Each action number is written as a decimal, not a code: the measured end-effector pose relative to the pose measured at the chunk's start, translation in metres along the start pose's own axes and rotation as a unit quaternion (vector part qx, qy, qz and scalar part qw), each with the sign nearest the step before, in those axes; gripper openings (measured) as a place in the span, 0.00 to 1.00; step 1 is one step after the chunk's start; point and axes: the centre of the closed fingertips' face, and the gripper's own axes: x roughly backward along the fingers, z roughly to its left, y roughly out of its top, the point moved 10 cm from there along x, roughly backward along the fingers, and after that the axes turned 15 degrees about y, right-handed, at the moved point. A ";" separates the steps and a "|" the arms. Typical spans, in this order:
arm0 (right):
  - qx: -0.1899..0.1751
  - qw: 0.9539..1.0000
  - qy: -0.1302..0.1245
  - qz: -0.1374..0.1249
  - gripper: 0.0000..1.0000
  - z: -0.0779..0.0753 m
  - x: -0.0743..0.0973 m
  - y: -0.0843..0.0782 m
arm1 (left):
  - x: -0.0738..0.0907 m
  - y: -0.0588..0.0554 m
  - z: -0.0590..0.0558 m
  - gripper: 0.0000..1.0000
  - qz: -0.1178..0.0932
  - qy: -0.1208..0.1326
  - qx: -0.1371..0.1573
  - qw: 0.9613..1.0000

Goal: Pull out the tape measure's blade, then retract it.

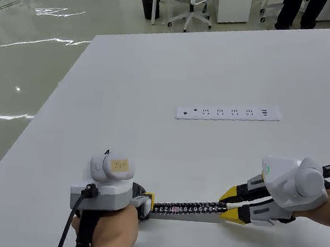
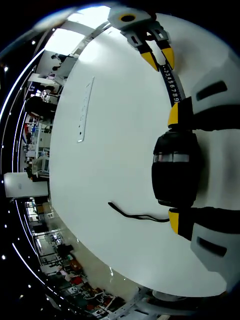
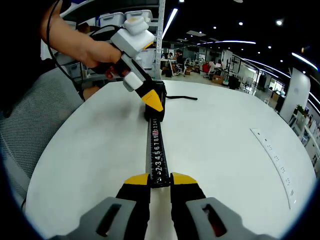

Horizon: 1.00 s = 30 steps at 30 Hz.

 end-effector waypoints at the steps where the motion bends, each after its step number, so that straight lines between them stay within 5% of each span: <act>1: 0.000 1.000 0.000 0.000 0.15 0.000 0.000 0.000 | 0.000 0.000 0.000 0.57 0.000 0.001 0.000 1.000; 30: 0.006 1.000 0.000 0.000 0.15 0.001 -0.002 0.004 | 0.000 0.002 -0.001 0.57 0.010 0.005 -0.008 1.000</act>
